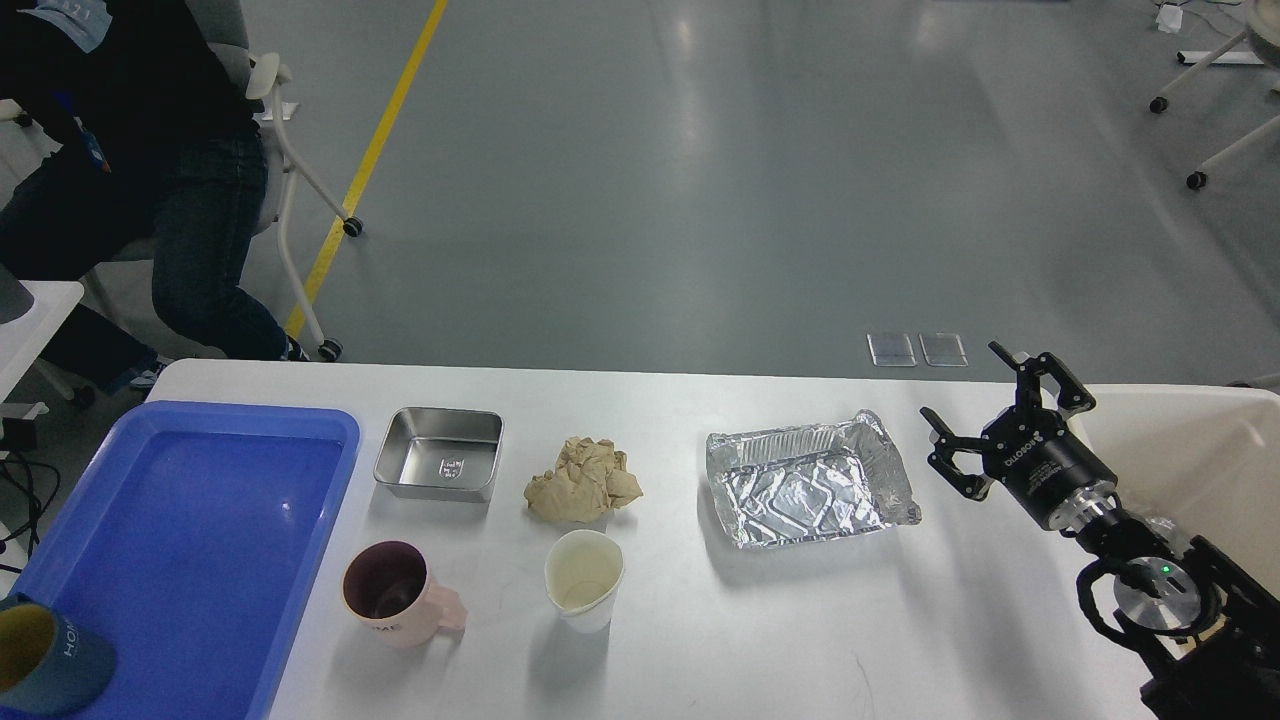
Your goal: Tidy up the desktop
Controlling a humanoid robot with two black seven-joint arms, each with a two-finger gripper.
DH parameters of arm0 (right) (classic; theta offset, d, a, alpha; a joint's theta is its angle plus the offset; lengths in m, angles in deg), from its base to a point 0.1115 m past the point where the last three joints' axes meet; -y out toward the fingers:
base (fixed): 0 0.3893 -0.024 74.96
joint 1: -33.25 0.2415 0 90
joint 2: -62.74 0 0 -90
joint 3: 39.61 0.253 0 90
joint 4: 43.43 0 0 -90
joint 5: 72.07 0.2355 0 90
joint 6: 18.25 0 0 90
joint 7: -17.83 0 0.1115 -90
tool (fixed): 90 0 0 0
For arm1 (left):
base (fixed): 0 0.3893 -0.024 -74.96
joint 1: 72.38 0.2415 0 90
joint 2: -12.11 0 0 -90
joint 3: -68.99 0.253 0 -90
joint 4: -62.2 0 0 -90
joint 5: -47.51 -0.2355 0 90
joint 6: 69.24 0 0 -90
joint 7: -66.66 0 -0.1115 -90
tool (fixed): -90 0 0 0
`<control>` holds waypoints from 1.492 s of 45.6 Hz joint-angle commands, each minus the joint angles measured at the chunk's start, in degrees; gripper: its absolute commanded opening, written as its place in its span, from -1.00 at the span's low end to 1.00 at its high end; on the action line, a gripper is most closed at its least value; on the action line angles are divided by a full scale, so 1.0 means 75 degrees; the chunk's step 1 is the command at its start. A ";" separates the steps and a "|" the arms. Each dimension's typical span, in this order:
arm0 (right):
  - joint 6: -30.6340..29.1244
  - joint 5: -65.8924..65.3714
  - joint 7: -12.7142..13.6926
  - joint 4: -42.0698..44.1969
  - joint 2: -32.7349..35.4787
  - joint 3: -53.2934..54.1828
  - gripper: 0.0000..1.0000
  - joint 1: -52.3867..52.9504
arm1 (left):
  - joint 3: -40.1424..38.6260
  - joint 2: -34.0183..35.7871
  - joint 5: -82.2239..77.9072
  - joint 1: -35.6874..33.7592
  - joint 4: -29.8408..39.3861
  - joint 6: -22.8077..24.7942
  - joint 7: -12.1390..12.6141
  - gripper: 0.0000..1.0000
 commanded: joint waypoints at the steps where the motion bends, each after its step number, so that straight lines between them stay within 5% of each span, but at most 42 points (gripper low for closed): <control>1: -0.0006 0.0000 0.0000 -0.0011 0.0049 0.0000 1.00 -0.0012 | 0.0039 -0.0028 0.0022 0.0032 0.0128 -0.0073 0.0025 0.98; 29: -0.0006 0.0000 0.0000 -0.0046 0.0131 0.0011 1.00 -0.0036 | 0.0144 -0.0274 0.0011 -0.0027 0.0163 -0.0436 0.0200 0.98; 34: -0.0006 0.0000 0.0000 -0.0058 0.0189 0.0023 1.00 -0.0048 | 0.0156 -0.0543 -0.0001 -0.0226 0.0128 -0.0366 0.0727 0.98; 46: -0.0029 0.0012 -0.0012 -0.0081 0.0424 0.0093 1.00 -0.0036 | 0.0215 -0.3003 -0.0399 -0.1655 -0.0446 0.0279 0.3294 0.97; 68: -0.0053 0.0012 -0.0012 -0.0327 0.1174 0.0175 1.00 -0.0059 | 0.0905 -0.6063 -0.1478 -0.2090 -0.0470 0.0771 0.4384 0.95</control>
